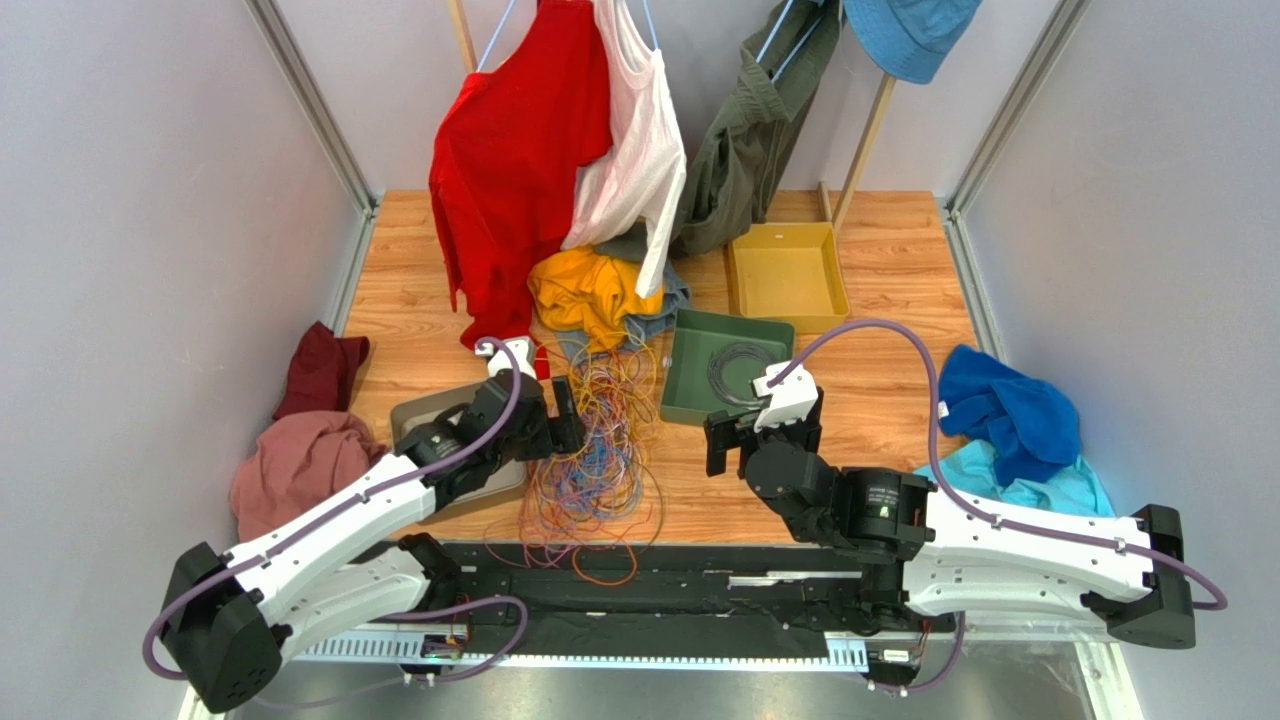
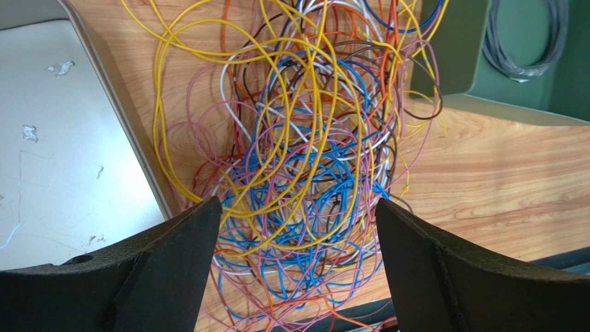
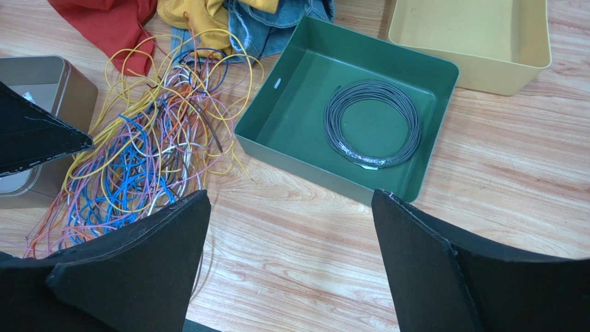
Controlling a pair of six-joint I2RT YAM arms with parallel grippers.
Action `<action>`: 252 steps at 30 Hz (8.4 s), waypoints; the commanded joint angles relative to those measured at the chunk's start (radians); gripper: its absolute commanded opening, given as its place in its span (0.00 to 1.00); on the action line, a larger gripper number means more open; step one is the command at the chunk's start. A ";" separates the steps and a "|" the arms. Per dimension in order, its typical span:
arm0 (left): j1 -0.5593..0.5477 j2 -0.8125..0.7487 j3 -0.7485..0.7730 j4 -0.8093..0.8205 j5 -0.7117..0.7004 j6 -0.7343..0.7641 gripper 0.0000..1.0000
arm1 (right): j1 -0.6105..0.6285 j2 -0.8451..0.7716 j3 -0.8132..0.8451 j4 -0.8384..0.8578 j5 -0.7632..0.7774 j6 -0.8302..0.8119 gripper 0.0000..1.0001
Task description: Untangle the cables
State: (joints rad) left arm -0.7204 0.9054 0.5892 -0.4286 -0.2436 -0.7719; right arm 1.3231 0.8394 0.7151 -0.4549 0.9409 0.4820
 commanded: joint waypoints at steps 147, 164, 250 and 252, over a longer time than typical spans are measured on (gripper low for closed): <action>-0.404 -0.085 0.394 -0.119 -0.002 0.169 0.00 | -0.335 -0.089 0.109 0.248 -0.525 -0.033 0.65; -0.404 -0.137 0.235 -0.122 -0.016 0.097 0.32 | -0.335 0.079 -0.184 0.197 -0.656 0.090 0.70; -0.412 0.081 -0.194 1.021 0.237 0.181 0.72 | -0.117 0.107 1.031 -0.205 -0.330 -0.212 0.00; -0.419 0.133 -0.180 1.070 0.268 0.192 0.71 | -0.117 0.106 1.028 -0.209 -0.335 -0.212 0.00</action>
State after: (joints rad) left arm -1.1263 0.9638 0.3538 0.4538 -0.0265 -0.6300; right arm 1.2018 0.9466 1.7473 -0.6548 0.6430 0.2546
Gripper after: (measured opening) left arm 0.713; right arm 0.009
